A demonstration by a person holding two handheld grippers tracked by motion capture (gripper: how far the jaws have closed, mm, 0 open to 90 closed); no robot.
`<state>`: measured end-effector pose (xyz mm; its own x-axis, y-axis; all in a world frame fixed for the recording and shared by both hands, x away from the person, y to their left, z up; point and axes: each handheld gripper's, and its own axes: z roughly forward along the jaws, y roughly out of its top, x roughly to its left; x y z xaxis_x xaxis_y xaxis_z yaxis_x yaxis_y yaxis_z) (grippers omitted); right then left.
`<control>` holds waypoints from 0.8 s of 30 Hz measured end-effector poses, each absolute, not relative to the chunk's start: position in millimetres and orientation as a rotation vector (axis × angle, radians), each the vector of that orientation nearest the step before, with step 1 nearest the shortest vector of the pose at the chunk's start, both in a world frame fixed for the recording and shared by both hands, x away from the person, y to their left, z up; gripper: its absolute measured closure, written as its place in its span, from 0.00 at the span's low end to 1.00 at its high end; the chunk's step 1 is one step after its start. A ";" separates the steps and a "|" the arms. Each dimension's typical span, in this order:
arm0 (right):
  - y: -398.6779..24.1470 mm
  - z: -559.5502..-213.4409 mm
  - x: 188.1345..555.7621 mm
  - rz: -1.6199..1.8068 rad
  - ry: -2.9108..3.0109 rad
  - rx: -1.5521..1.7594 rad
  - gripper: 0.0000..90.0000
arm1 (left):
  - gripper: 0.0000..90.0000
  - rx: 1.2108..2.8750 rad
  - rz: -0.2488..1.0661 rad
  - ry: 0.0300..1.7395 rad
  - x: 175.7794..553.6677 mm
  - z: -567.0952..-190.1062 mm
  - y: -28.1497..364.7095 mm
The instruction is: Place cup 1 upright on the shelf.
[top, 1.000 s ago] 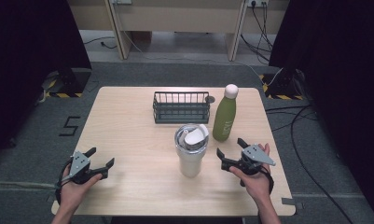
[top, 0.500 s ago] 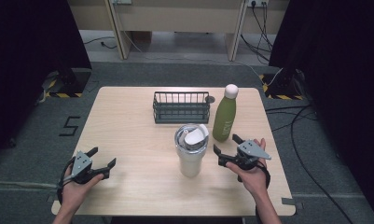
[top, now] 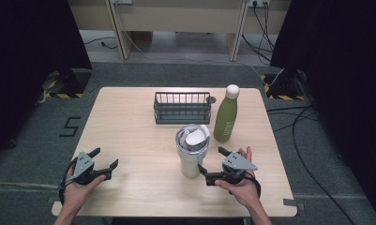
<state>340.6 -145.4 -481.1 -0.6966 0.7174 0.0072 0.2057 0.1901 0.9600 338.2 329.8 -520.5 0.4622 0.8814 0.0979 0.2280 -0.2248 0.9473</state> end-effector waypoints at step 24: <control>-96.4 -488.6 362.7 1.573 2.019 0.775 0.00 | 0.15 1.724 0.821 0.951 339.4 -521.2 330.0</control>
